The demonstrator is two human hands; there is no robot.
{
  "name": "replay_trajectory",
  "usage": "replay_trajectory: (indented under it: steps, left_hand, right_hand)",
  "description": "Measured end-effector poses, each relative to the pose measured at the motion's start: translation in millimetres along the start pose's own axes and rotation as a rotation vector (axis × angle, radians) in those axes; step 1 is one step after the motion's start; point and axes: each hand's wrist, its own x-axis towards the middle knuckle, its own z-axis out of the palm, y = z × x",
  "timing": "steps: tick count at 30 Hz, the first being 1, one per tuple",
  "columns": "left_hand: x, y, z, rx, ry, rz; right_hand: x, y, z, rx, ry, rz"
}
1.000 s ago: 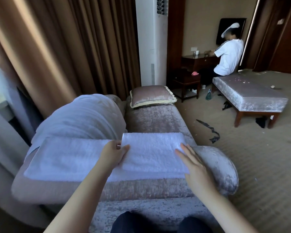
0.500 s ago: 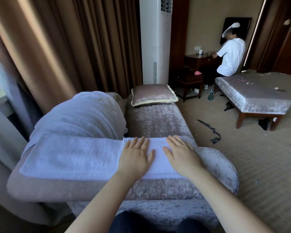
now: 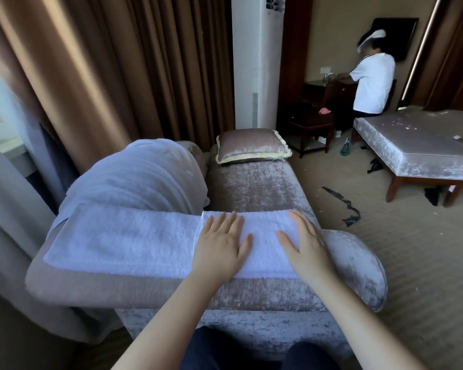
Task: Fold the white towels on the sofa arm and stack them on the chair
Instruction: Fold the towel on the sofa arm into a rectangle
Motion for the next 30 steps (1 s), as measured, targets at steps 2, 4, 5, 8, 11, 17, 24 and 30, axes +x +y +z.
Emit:
replay_trajectory:
  steps: [2, 4, 5, 8, 11, 17, 24, 30]
  left_hand:
    - [-1.7, -4.1, -3.2, -0.047, -0.015, 0.005]
    - [-5.8, -4.8, -4.0, -0.031, 0.018, 0.022]
    - [-8.2, -4.4, -4.4, -0.019, 0.039, 0.024]
    - [-13.8, -19.7, -12.3, -0.019, 0.162, 0.003]
    - [-21.4, -66.9, -38.6, 0.009, 0.313, -0.066]
    - [-56.2, -158.7, -81.9, 0.193, 0.287, -0.305]
    - [-100.0, -219.0, -106.5, 0.226, 0.085, -0.760]
    - [-98.8, -231.7, -104.6, -0.038, 0.137, -0.848]
  right_hand:
    - [-11.7, 6.5, -5.2, 0.004, 0.032, 0.124]
    - [-19.4, 10.3, -11.1, -0.037, 0.043, 0.216]
    - [-22.5, 10.8, -14.3, -0.042, 0.051, 0.230]
    - [-28.3, 6.3, -22.0, -0.146, 0.110, 0.152]
    - [-26.5, -6.6, -18.0, -0.268, 0.165, -0.033]
    - [-15.5, -65.3, 43.2, -0.298, 0.119, -0.423]
    - [9.2, -101.9, 96.9, -0.393, 0.051, -0.495]
    - [4.7, -95.2, 107.8, -0.464, 0.044, -0.460]
